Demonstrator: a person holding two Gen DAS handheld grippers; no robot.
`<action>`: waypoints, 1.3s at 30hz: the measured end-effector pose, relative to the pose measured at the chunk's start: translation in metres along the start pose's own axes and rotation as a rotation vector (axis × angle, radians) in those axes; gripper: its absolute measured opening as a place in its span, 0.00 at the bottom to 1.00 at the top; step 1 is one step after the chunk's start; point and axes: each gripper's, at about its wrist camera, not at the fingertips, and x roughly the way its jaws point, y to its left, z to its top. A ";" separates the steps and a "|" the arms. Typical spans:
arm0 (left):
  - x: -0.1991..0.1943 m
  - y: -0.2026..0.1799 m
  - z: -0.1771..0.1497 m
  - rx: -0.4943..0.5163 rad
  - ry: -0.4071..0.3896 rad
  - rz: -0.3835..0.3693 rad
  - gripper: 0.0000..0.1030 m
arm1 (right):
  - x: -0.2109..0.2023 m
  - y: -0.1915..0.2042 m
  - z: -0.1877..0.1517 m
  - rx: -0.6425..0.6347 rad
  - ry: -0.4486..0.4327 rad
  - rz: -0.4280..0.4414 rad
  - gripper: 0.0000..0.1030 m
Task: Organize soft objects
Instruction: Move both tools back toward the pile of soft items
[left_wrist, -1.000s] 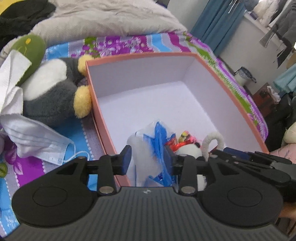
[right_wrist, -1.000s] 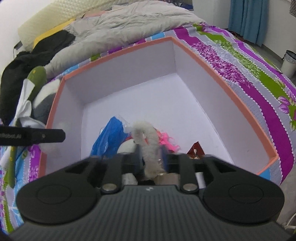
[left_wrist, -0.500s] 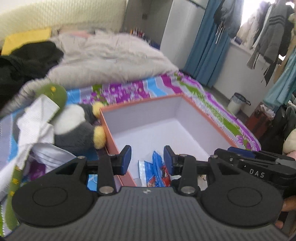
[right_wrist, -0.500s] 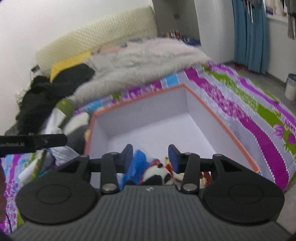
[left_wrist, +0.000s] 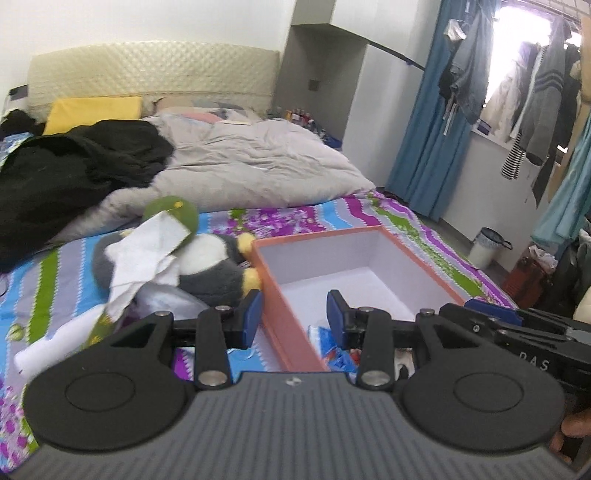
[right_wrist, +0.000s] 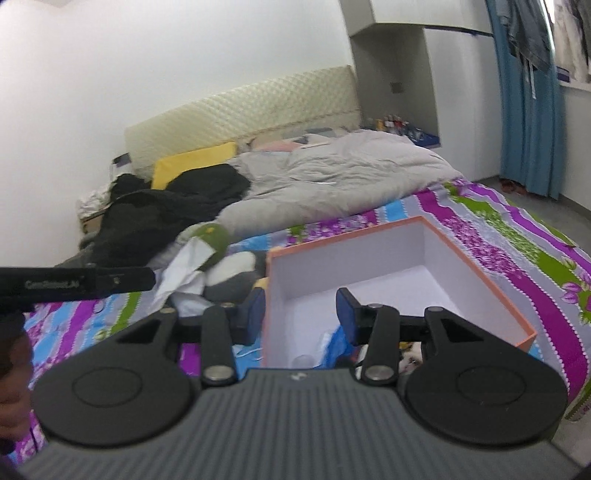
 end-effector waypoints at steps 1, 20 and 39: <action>-0.007 0.004 -0.004 -0.005 -0.002 0.005 0.43 | -0.002 0.005 -0.002 -0.008 0.000 0.006 0.44; -0.065 0.053 -0.093 -0.050 0.054 0.113 0.43 | -0.022 0.071 -0.066 -0.078 0.081 0.063 0.44; -0.041 0.113 -0.134 -0.143 0.154 0.189 0.53 | 0.018 0.110 -0.115 -0.154 0.198 0.093 0.44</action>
